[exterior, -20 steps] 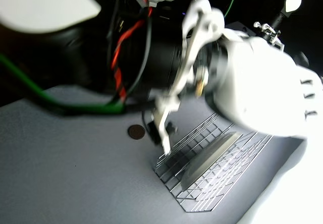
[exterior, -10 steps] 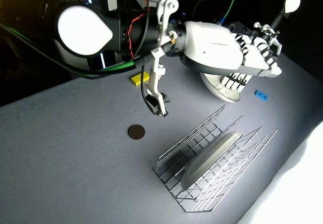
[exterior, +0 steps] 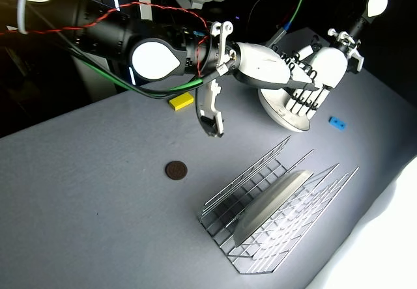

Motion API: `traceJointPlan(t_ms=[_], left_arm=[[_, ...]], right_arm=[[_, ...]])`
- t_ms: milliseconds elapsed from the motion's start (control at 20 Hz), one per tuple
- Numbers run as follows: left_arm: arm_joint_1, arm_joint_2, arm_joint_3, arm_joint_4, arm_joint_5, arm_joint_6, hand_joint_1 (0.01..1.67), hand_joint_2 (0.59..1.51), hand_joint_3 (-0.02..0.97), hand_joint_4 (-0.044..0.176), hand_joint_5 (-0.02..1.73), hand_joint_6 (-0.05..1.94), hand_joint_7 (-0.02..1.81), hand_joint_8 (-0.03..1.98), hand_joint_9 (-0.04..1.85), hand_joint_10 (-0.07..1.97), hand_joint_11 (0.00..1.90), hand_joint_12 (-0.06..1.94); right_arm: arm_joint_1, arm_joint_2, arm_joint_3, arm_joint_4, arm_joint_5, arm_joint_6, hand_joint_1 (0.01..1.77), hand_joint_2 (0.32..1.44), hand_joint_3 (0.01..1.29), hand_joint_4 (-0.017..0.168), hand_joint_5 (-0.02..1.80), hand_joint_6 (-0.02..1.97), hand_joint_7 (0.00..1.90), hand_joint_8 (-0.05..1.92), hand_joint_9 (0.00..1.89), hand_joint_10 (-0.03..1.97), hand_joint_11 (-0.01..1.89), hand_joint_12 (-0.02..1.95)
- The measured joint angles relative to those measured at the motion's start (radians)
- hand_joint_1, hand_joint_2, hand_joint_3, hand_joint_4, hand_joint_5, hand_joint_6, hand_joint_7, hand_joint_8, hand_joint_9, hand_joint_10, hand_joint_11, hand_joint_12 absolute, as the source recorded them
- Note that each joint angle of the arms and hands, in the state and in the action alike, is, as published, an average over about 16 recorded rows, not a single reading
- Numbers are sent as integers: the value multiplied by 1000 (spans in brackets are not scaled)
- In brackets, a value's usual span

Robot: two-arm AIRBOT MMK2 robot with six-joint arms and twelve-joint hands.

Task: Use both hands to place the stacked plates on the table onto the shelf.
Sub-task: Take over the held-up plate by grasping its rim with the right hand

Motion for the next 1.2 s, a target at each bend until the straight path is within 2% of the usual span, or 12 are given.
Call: traceJointPlan(t_ms=[300, 650, 900, 1200], left_arm=[[1, 0, 0, -1, 0, 0, 13, 1143, 17, -9, -12, -37, -10, -13, -26, -50, 25, 25], [2, 0, 0, -2, 0, 0, 13, 1140, 18, -9, -13, -37, -11, -13, -26, -51, 25, 25], [3, -1, 1, -3, 0, 0, 13, 1138, 18, -9, -13, -37, -11, -13, -27, -51, 26, 25], [3, -2, 3, -3, -1, 0, 14, 1139, 18, -9, -13, -37, -11, -13, -26, -51, 26, 25]], right_arm=[[-30, -71, 19, 44, -27, -62, 794, 859, 10, 5, 20, 14, 22, 14, 22, 22, 22, 73], [-51, -130, 76, 70, -48, -67, 1119, 968, 10, 5, 19, 14, 22, 14, 22, 21, 22, 148], [-66, -179, 136, 85, -50, -67, 1151, 1031, 10, 5, 18, 14, 21, 14, 22, 22, 22, 197], [-82, -246, 215, 101, -36, -67, 1135, 1048, 10, 5, 18, 15, 21, 14, 22, 22, 21, 176]])
